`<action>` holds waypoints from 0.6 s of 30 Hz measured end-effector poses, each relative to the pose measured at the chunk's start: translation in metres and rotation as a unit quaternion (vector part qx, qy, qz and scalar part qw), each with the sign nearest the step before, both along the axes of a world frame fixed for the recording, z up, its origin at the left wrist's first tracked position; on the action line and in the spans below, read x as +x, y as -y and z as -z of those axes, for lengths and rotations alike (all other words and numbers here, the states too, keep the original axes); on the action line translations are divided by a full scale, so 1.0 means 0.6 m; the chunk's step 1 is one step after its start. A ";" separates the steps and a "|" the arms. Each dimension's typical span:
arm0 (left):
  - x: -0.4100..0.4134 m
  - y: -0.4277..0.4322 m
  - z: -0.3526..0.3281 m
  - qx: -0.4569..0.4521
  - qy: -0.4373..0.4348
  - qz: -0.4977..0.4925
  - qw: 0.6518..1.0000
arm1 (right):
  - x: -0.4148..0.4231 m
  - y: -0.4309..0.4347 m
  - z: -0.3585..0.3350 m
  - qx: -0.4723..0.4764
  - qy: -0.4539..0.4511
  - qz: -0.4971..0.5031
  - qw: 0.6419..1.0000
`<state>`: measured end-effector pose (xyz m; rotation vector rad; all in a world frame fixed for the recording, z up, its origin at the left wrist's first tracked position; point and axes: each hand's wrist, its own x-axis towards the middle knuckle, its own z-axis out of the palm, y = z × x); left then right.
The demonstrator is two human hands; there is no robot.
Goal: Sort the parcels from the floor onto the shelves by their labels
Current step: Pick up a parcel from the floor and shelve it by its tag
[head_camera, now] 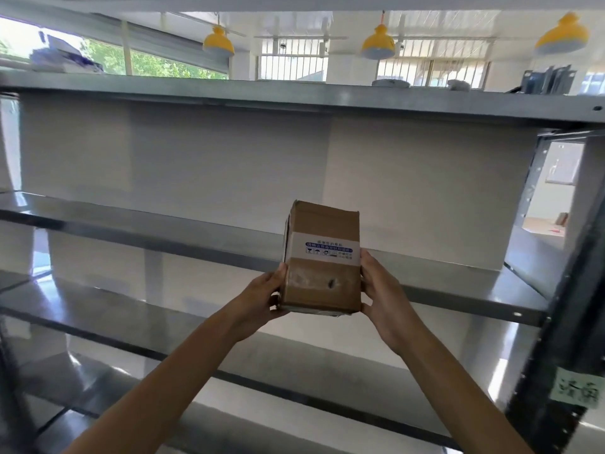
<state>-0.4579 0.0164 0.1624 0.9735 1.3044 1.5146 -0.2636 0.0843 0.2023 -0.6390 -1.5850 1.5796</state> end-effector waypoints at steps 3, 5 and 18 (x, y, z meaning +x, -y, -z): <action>-0.069 0.018 -0.001 -0.006 -0.006 -0.001 1.000 | -0.067 0.020 -0.002 -0.003 0.000 0.008 1.000; -0.109 0.031 -0.002 -0.009 -0.006 0.001 1.000 | -0.108 0.033 -0.004 -0.004 -0.005 0.011 1.000; -0.213 0.053 -0.001 0.040 -0.086 -0.109 0.990 | -0.279 0.076 0.031 0.140 0.115 0.150 0.972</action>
